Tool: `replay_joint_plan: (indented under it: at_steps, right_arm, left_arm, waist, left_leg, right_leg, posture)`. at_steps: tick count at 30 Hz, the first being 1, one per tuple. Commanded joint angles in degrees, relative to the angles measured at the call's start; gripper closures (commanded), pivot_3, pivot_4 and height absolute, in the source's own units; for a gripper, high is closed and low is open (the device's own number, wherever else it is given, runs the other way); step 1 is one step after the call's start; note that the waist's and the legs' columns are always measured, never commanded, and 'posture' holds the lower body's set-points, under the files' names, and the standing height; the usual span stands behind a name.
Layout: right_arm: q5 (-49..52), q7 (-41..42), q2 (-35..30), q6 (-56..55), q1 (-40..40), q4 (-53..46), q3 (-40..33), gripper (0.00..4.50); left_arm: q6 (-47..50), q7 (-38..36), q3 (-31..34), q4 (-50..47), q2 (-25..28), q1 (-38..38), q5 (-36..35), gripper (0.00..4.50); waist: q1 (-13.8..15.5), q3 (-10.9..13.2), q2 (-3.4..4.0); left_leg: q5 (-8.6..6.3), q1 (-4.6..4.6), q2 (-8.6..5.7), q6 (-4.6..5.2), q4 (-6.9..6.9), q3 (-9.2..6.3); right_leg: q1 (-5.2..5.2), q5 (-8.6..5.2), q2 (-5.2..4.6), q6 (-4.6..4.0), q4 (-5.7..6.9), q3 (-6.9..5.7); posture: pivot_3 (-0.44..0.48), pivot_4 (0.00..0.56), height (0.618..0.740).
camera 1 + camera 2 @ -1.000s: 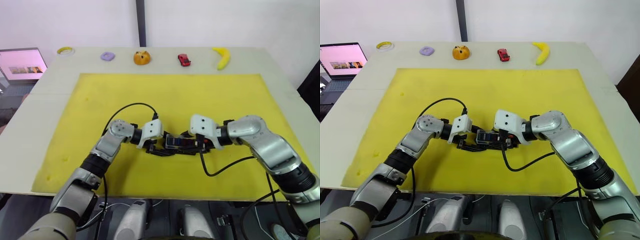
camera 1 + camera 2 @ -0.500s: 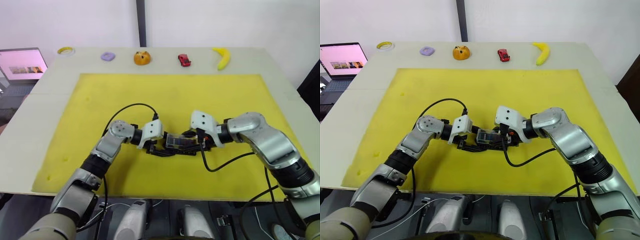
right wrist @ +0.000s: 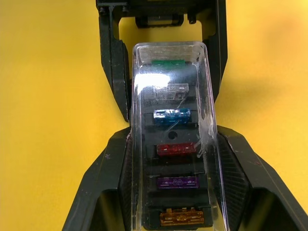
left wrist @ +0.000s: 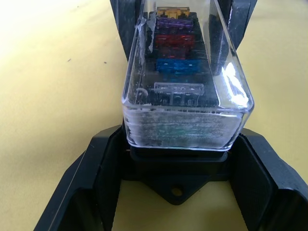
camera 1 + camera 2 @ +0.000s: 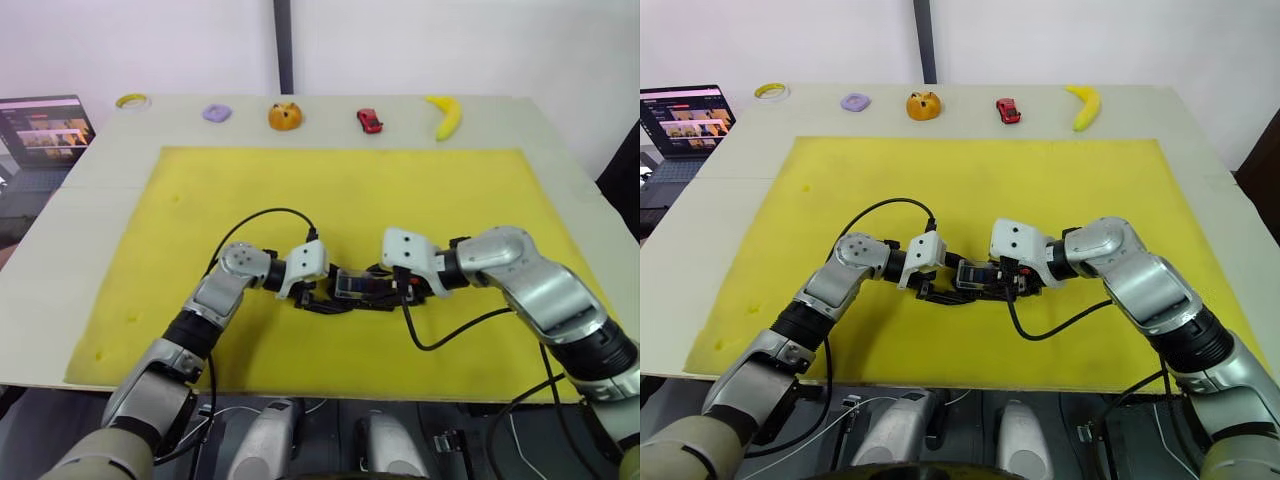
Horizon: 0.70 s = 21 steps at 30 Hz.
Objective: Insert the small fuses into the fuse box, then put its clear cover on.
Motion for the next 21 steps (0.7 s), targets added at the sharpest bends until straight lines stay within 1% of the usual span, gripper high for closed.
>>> replay_joint_plan:
  at_steps: [1, 7, 13, 18, 21]
  right_arm:
    - [-3.2, 1.6, -0.5, 3.3, 1.4, 2.9, 6.9, 2.79]
    - [-5.8, -0.8, -1.3, 3.9, 2.8, 1.9, 7.4, 2.79]
    - [-4.0, -2.6, 0.2, 8.2, 3.2, -2.6, 6.5, 2.79]
    - [-3.9, -3.6, 1.2, 9.1, 3.2, -2.5, 5.7, 2.79]
    - [-3.6, -3.0, 0.6, 8.8, 3.5, -2.1, 5.1, 2.79]
  left_arm:
    - [-0.4, 1.4, 2.1, -0.9, -0.9, -1.5, -0.9, 1.93]
    - [-0.3, 1.8, 2.4, -0.6, -1.3, -1.7, -1.0, 1.93]
    - [-0.7, 1.9, 2.4, -0.3, -1.5, -1.5, -0.8, 1.93]
    - [-0.5, 2.0, 2.3, -0.4, -1.9, -1.6, -0.8, 1.93]
    - [-0.5, 1.9, 2.4, -0.4, -1.8, -1.6, -0.8, 1.93]
  waist:
    - [0.0, 0.0, -0.01]
    - [0.0, -0.1, -0.04]
    - [0.0, -0.2, -0.05]
    - [-0.1, -0.2, -0.05]
    - [-0.1, -0.2, -0.05]
  left_leg:
    - [0.0, 0.0, 0.0, 0.0, 0.0, 0.0]
    - [0.0, 0.03, 0.0, 0.0, 0.03, -0.01]
    - [-0.01, 0.04, 0.0, 0.0, 0.04, -0.01]
    - [-0.01, 0.04, 0.0, 0.0, 0.04, -0.02]
    - [-0.01, 0.04, 0.0, 0.0, 0.04, -0.02]
  right_leg:
    - [0.0, 0.0, 0.0, 0.0, 0.0, 0.0]
    - [0.05, 0.0, 0.0, 0.0, 0.0, 0.0]
    - [0.07, 0.0, 0.0, 0.0, 0.0, 0.0]
    - [0.06, 0.0, 0.0, 0.0, 0.0, 0.0]
    - [0.06, 0.0, 0.0, 0.0, 0.0, 0.0]
  posture:
    - [0.0, 0.15, 0.735]
    - [0.0, 0.15, 0.735]
    - [0.0, 0.15, 0.735]
    - [0.0, 0.15, 0.735]
    - [0.0, 0.15, 0.735]
